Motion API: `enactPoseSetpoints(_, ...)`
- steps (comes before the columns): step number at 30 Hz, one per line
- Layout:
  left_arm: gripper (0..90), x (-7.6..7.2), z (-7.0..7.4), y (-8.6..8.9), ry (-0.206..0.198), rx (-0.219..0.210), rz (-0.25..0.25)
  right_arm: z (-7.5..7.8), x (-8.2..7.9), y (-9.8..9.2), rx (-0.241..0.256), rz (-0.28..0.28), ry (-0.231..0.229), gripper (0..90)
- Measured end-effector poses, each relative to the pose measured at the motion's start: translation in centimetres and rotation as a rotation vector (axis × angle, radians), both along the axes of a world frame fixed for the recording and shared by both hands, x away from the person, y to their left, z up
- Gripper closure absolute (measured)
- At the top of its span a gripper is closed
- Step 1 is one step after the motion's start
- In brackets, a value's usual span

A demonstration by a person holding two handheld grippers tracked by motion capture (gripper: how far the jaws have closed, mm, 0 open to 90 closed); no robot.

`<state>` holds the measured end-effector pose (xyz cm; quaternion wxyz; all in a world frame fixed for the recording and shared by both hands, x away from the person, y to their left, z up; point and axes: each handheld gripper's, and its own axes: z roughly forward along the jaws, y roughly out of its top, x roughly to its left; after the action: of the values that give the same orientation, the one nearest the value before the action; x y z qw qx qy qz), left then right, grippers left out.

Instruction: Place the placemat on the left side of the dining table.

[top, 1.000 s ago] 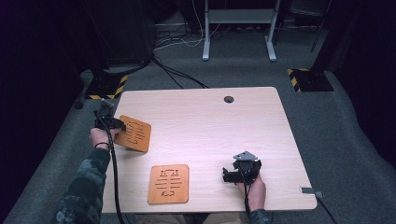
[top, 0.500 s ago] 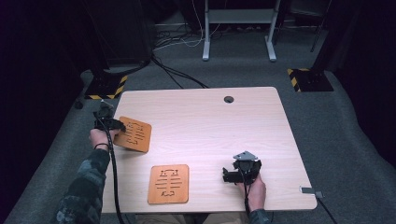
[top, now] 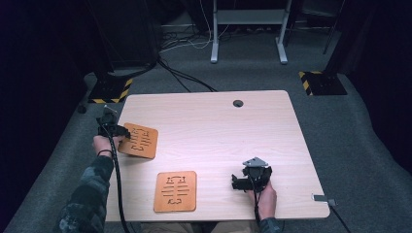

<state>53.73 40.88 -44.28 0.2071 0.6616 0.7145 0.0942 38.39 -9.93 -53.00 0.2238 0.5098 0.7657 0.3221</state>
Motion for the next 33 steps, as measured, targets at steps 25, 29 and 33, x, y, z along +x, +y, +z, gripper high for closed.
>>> enactPoseSetpoints(25, 58.9, 0.4, -1.6, 1.0, 0.004, -0.016, 0.012, 0.0, 0.0, 0.0, -0.003, -0.001, -0.001, 0.0)
enactPoseSetpoints(29, 58.6, 0.4, -1.8, 1.1, 0.011, -0.018, 0.015, 0.0, 0.0, 0.0, 0.000, -0.001, 0.000, 0.0)
enactPoseSetpoints(33, 54.2, 0.4, -2.0, 1.1, 0.023, 0.022, 0.029, 0.0, 0.0, 0.0, 0.001, 0.001, 0.001, 0.0)
